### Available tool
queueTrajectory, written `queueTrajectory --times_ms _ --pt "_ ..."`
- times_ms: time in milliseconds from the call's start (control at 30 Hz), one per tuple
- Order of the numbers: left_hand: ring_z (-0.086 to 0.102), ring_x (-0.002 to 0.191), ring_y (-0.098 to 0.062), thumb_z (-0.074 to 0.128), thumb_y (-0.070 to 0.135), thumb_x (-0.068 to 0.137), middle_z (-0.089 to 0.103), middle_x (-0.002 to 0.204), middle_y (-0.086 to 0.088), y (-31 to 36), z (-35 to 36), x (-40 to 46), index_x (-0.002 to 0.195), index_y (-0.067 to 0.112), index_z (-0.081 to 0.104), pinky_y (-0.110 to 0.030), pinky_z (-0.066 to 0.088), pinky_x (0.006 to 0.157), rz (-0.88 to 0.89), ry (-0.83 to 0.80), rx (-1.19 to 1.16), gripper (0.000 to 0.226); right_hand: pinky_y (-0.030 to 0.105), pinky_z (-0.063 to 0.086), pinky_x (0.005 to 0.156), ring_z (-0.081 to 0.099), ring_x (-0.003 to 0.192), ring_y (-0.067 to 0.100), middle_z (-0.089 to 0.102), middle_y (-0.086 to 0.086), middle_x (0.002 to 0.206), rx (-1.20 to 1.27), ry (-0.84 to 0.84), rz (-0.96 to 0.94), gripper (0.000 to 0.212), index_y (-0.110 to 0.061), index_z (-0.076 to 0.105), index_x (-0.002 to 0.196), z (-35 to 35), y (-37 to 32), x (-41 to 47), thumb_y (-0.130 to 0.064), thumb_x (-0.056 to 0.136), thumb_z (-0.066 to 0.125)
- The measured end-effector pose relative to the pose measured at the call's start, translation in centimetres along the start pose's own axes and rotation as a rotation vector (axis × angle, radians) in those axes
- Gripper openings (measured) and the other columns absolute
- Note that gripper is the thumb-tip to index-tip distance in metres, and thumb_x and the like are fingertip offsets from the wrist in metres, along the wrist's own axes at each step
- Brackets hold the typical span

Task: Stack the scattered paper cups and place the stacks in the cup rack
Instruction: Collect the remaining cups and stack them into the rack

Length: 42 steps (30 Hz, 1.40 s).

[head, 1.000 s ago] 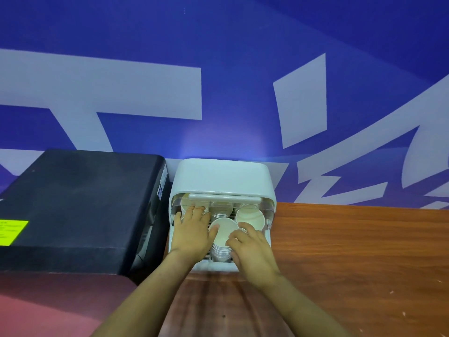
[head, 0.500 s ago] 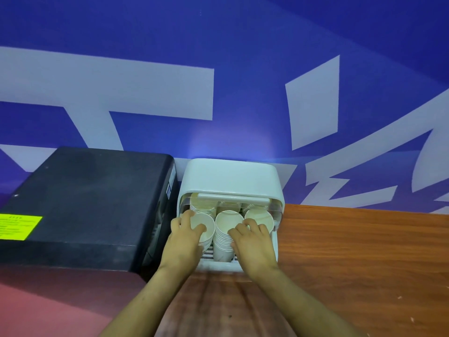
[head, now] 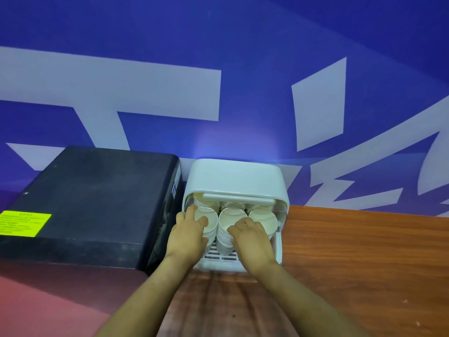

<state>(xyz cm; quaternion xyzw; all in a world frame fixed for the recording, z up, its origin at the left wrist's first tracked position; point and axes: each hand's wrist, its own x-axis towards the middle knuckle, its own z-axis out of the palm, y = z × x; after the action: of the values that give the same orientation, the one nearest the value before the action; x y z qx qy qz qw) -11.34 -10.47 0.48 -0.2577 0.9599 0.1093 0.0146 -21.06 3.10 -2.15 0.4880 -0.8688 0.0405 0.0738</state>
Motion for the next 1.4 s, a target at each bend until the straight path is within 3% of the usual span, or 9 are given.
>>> queueTrajectory --times_ms 167,333,433,500,633,800,1133,1267,1400 --pt "0.016 0.134 -0.024 0.052 0.026 0.094 0.005 0.154 -0.003 0.0 0.8 -0.1 0.105 0.014 0.062 -0.025 0.049 0.077 0.009 -0.007 -0.030 0.020 0.024 0.047 0.060 0.064 0.076 0.016 0.062 -0.012 0.064 0.029 -0.028 0.023 0.040 -0.028 0.066 0.067 -0.3 0.4 0.9 -0.016 0.036 0.087" --pt "0.021 0.138 -0.030 0.063 0.024 0.083 0.021 0.154 -0.011 -0.5 1.9 -0.6 0.100 0.014 0.069 -0.038 0.043 0.099 0.044 0.093 -0.041 0.020 0.026 0.051 0.066 0.064 0.084 0.017 0.065 -0.011 0.084 0.152 0.065 0.031 0.039 -0.026 0.068 0.084 -0.7 1.7 -0.5 -0.012 0.051 0.084" --pt "0.046 0.113 -0.031 0.086 0.016 0.049 0.061 0.121 -0.012 -1.0 2.3 -0.7 0.067 0.016 0.072 -0.040 0.053 0.077 0.127 0.177 0.035 0.023 0.030 0.051 0.060 0.062 0.078 0.018 0.065 -0.010 0.083 0.116 0.113 0.088 0.032 -0.026 0.068 0.088 -1.8 3.2 -2.2 -0.018 0.060 0.081" --pt "0.057 0.089 -0.027 0.091 0.017 0.040 0.067 0.093 -0.002 -0.8 2.3 -0.6 0.060 0.020 0.069 -0.033 0.051 0.059 0.158 0.191 0.088 0.030 0.028 0.048 0.054 0.061 0.069 0.017 0.065 -0.011 0.078 0.025 0.072 0.163 0.037 -0.028 0.068 0.085 -2.4 3.8 -2.8 -0.023 0.052 0.084" --pt "0.058 0.062 -0.019 0.091 0.018 0.041 0.059 0.070 0.007 0.0 2.3 -0.2 0.059 0.024 0.065 -0.030 0.045 0.048 0.193 0.216 0.133 0.032 0.026 0.041 0.046 0.060 0.063 0.020 0.063 -0.007 0.062 -0.055 -0.076 0.304 0.034 -0.026 0.066 0.070 -2.4 4.4 -2.9 -0.015 0.044 0.084" --pt "0.055 0.093 -0.020 0.064 0.016 0.085 0.061 0.097 0.005 0.1 2.7 0.2 0.093 0.020 0.068 -0.030 0.045 0.072 0.124 0.175 0.036 0.010 0.028 0.034 0.063 0.056 0.099 0.026 0.066 0.002 0.095 -0.033 -0.142 0.278 0.028 -0.018 0.063 0.098 -2.7 4.7 -1.8 0.000 0.078 0.055" --pt "0.052 0.113 -0.022 0.063 0.027 0.085 0.060 0.115 0.005 -0.7 2.2 -0.3 0.118 0.024 0.062 -0.035 0.036 0.096 0.086 0.128 -0.029 0.033 0.030 0.044 0.084 0.053 0.112 0.020 0.061 -0.004 0.121 0.098 -0.159 0.286 0.034 -0.026 0.056 0.124 -3.8 5.2 -2.2 -0.021 0.092 0.048" --pt "0.061 0.092 -0.023 0.078 0.028 0.071 0.064 0.097 0.006 -0.3 1.0 -0.8 0.100 0.024 0.069 -0.035 0.046 0.078 0.141 0.206 -0.089 0.031 0.029 0.042 0.076 0.059 0.102 0.019 0.065 -0.006 0.109 0.182 -0.028 0.268 0.024 -0.024 0.062 0.112 -4.9 5.1 -3.1 -0.030 0.091 0.053" --pt "0.060 0.074 -0.020 0.075 0.027 0.075 0.063 0.085 0.007 0.8 -0.9 -1.0 0.092 0.021 0.068 -0.031 0.048 0.062 0.366 0.467 -0.109 0.019 0.027 0.041 0.061 0.060 0.076 0.018 0.062 -0.006 0.083 0.201 0.244 0.215 0.010 -0.021 0.062 0.088 -6.7 4.9 -2.6 -0.029 0.083 0.065"
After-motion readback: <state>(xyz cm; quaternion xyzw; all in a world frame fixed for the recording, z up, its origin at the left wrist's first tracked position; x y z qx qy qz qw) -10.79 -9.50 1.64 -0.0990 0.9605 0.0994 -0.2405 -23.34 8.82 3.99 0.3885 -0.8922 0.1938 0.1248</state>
